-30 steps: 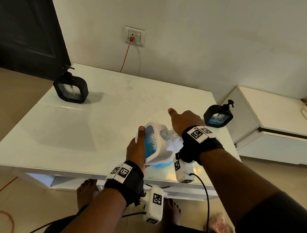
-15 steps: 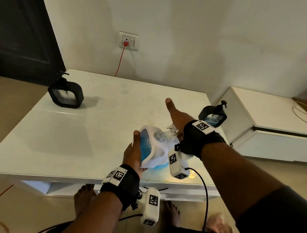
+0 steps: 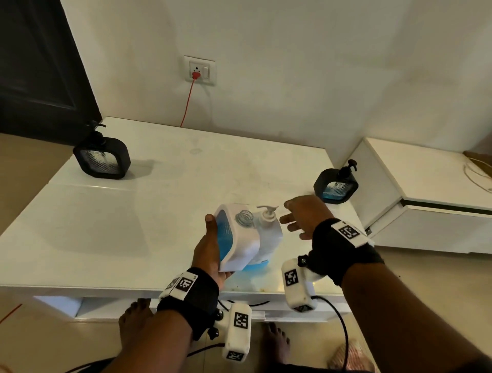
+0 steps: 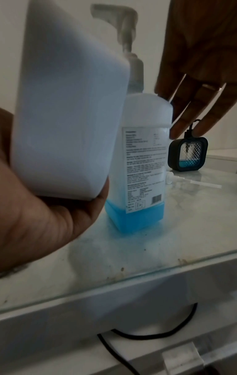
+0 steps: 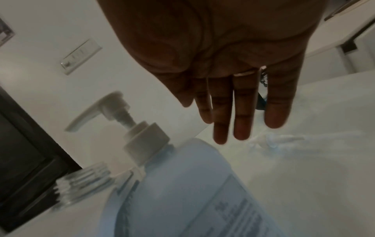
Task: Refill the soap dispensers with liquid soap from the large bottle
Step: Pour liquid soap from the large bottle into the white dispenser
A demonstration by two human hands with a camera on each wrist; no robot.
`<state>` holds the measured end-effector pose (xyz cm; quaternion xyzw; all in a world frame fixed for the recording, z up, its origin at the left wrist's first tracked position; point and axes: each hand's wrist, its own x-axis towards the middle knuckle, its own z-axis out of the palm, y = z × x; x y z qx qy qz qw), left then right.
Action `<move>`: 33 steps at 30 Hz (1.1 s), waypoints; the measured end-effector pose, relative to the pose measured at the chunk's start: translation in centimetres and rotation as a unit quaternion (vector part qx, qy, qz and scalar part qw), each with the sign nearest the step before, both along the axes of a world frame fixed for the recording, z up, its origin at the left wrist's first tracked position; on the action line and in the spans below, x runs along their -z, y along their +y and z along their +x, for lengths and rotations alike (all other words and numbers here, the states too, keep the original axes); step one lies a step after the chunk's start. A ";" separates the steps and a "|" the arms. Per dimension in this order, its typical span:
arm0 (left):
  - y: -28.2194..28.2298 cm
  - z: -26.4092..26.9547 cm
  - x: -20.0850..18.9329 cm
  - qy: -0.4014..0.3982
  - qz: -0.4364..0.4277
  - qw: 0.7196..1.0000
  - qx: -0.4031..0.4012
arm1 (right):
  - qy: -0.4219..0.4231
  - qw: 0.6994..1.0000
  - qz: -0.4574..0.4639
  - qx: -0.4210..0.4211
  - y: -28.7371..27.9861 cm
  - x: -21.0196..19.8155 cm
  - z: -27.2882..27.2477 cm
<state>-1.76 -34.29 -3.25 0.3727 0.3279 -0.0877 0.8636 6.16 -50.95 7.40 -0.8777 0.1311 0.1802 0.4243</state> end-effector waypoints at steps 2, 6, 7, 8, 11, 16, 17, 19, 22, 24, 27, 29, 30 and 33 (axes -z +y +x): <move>0.0 0.0 0.1 -0.003 -0.002 1.000 0.003 | -0.022 0.999 0.008 -0.021 -0.8 1.1 -0.7; 0.2 0.0 0.0 -0.016 -0.007 1.000 -0.005 | -0.054 0.990 -0.001 -0.129 -1.3 2.3 -2.6; 0.3 0.0 0.0 -0.017 -0.008 1.000 -0.006 | -0.058 0.985 -0.017 -0.159 -1.3 2.5 -2.8; 0.3 0.0 0.1 -0.018 -0.009 1.000 -0.007 | -0.063 0.982 -0.026 -0.179 -1.2 2.6 -3.0; 0.5 0.1 0.2 -0.020 -0.018 1.000 -0.012 | -0.087 0.976 -0.020 -0.197 -1.2 3.0 -2.8; 0.6 0.2 0.6 -0.032 -0.021 0.999 -0.010 | -0.101 0.969 -0.031 -0.222 -1.1 3.4 -2.8; 0.6 0.3 0.6 -0.032 -0.022 0.999 -0.011 | -0.109 0.969 -0.026 -0.220 -1.1 3.4 -2.7; 0.6 0.4 0.7 -0.033 -0.028 0.999 -0.018 | -0.123 0.969 -0.017 -0.214 -1.0 3.5 -2.5; 0.8 0.5 0.8 -0.036 -0.029 0.998 -0.033 | -0.146 0.966 -0.005 -0.212 -0.7 3.9 -1.7; 1.0 0.5 1.0 -0.034 -0.022 0.998 -0.037 | -0.157 0.963 -0.006 -0.218 -0.5 4.2 -1.1; 1.2 0.5 1.0 -0.027 -0.012 0.999 -0.045 | -0.180 0.958 -0.016 -0.224 0.1 4.7 0.1; 1.3 0.5 1.0 -0.024 -0.010 0.999 -0.048 | -0.193 0.957 -0.017 -0.214 0.4 4.9 0.9; 1.3 0.6 1.1 -0.025 -0.008 0.998 -0.048 | -0.196 0.958 -0.018 -0.208 0.6 5.0 1.3; 1.3 0.6 1.3 -0.027 -0.006 0.998 -0.048 | -0.204 0.959 -0.017 -0.195 1.1 5.3 2.9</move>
